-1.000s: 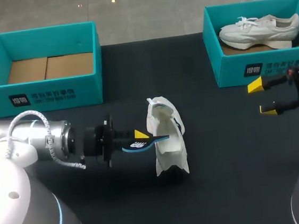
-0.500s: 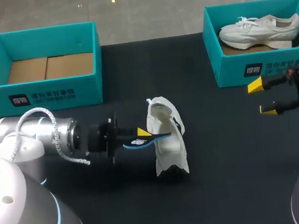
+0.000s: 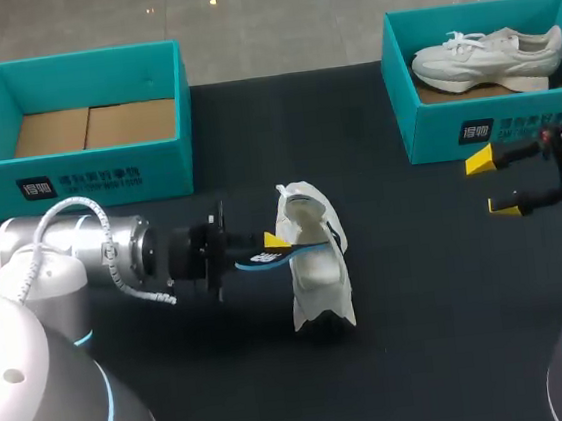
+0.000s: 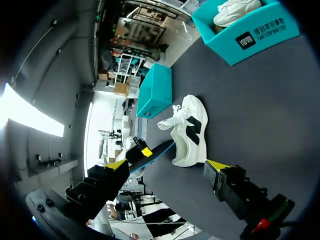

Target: Take the shoe out of the shoebox, open the shoe tongue, remove and reinsert the insole, then place the shoe into the shoebox

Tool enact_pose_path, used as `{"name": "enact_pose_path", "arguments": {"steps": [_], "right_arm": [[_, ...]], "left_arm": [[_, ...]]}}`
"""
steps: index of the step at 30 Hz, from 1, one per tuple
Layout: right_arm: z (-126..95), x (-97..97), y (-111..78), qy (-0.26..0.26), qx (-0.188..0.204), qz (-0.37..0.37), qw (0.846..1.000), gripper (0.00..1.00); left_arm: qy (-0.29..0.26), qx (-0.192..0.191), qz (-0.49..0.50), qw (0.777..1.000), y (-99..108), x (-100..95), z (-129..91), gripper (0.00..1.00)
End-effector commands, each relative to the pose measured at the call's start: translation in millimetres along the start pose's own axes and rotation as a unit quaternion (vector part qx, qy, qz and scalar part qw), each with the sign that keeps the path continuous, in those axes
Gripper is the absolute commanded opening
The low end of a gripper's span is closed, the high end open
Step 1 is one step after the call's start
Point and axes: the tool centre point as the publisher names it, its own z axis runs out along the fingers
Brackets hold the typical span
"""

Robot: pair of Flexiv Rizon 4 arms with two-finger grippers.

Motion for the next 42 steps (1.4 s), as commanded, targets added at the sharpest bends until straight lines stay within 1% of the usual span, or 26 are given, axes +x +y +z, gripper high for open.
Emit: {"name": "enact_pose_path", "arguments": {"steps": [1,7,17,19,25,28,31,37,42], "right_arm": [[0,0.4,-1.3,-0.001,-0.001,0.0,1.0,1.0],[0,0.4,-1.3,-0.001,-0.001,0.0,1.0,1.0],[0,0.4,-1.3,-0.001,-0.001,0.0,1.0,1.0],[0,0.4,-1.3,-0.001,-0.001,0.0,1.0,1.0],[0,0.4,-1.3,-0.001,-0.001,0.0,1.0,1.0],[0,0.4,-1.3,-0.001,-0.001,0.0,1.0,1.0],[0,0.4,-1.3,-0.001,-0.001,0.0,1.0,1.0],[0,0.4,-1.3,-0.001,-0.001,0.0,1.0,1.0],[0,0.4,-1.3,-0.001,-0.001,0.0,1.0,1.0]], "left_arm": [[-0.001,0.005,-0.003,1.0,7,2.3,4,0.0],[0.002,0.001,-0.019,1.0,18,9.0,4,0.0],[-0.001,-0.004,-0.028,1.0,26,11.5,2,0.0],[0.001,-0.005,-0.028,1.0,23,11.4,4,0.0],[-0.001,0.008,-0.014,1.0,5,6.7,8,0.0],[-0.001,0.009,-0.01,1.0,3,5.5,8,0.0],[-0.006,0.01,-0.013,1.0,8,5.5,9,0.0],[-0.008,0.009,-0.026,1.0,19,11.3,12,0.0],[-0.009,0.006,-0.029,1.0,22,12.8,13,0.0]]}}
